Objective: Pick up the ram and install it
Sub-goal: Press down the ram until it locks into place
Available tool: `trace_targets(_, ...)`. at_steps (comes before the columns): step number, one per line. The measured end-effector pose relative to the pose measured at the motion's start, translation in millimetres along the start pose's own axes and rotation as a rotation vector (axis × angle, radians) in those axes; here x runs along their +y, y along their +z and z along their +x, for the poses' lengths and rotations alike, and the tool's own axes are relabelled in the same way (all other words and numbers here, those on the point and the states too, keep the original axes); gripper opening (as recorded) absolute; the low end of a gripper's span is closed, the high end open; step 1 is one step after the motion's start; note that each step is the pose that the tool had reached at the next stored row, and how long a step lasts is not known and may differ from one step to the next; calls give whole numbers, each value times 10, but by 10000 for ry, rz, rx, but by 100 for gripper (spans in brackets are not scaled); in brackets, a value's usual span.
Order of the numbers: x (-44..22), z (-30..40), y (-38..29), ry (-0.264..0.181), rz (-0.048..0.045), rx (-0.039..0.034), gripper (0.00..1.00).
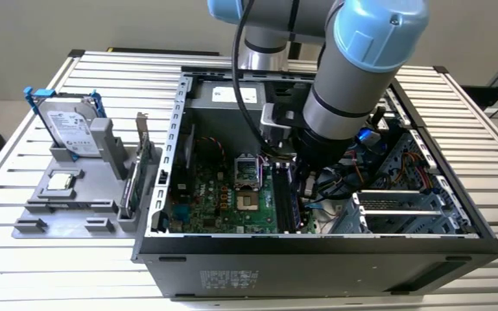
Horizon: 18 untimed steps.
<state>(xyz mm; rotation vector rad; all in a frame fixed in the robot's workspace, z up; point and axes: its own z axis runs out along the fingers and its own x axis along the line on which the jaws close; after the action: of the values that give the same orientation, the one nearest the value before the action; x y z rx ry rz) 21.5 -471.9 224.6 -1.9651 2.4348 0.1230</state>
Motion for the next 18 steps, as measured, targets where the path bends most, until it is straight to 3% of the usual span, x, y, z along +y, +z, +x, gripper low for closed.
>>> trace_targets(9,-4,5,64,-21,-3,5,0)
trace_targets(11,0,-5,10,-23,-3,-33,0)
trace_targets(18,17,-18,-315,-22,-5,-6,0)
